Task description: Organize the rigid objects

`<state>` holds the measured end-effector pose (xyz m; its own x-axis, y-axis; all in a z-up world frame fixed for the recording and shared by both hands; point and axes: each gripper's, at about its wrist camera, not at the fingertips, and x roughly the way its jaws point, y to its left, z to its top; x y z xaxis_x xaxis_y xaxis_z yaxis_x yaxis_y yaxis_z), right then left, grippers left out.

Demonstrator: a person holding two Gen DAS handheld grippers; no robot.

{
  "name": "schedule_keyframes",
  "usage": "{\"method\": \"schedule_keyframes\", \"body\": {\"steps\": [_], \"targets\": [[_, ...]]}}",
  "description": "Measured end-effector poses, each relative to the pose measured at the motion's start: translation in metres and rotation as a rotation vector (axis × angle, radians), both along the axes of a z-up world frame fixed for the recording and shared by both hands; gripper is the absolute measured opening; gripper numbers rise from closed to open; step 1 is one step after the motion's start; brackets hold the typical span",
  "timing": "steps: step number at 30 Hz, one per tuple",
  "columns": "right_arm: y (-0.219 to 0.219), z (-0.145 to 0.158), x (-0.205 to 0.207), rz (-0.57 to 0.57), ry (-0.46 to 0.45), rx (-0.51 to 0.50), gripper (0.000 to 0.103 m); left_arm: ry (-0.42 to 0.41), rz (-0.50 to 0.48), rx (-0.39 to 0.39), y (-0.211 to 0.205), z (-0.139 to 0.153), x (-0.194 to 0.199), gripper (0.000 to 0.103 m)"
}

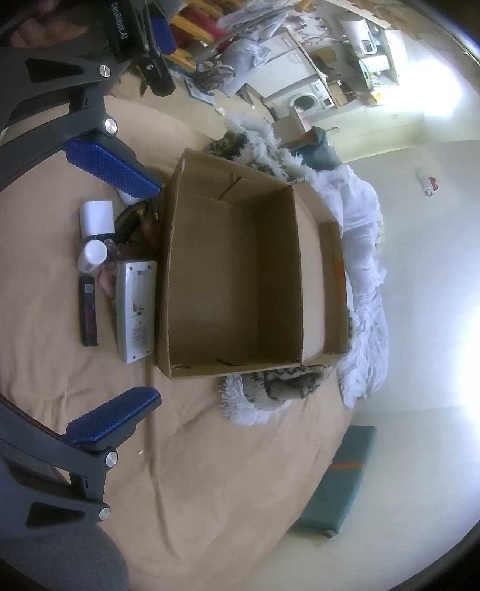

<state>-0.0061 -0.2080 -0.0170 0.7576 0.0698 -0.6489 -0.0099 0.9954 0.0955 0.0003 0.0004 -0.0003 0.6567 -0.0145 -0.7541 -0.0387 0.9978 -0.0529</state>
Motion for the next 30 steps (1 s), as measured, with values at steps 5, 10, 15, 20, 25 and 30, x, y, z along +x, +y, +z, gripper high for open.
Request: {"method": "schedule_keyframes", "body": {"steps": [5, 10, 15, 20, 25, 30], "targets": [[-0.0012, 0.0, 0.0006, 0.0, 0.0, -0.001, 0.103, -0.01, -0.004, 0.015, -0.001, 0.0017, -0.0007, 0.102], [-0.0026, -0.001, 0.0019, 0.0, 0.006, 0.007, 0.103, -0.002, 0.001, 0.012, 0.0013, -0.0013, -0.0005, 0.102], [-0.0038, 0.0, 0.0007, 0.003, 0.0, 0.004, 0.103, -0.005, 0.002, 0.014, 0.0046, -0.0013, 0.0, 0.102], [0.0, 0.0004, -0.0007, 0.002, -0.001, 0.003, 0.103, -0.006, 0.001, 0.017, 0.0001, -0.0005, -0.0016, 0.102], [0.0007, 0.0007, -0.0006, 0.001, -0.001, 0.002, 0.103, -0.006, 0.003, 0.02, -0.0008, -0.0003, -0.0017, 0.102], [0.0012, 0.0009, -0.0005, 0.0, -0.002, -0.001, 0.103, -0.008, 0.002, 0.021, -0.0006, -0.0005, -0.0018, 0.102]]}}
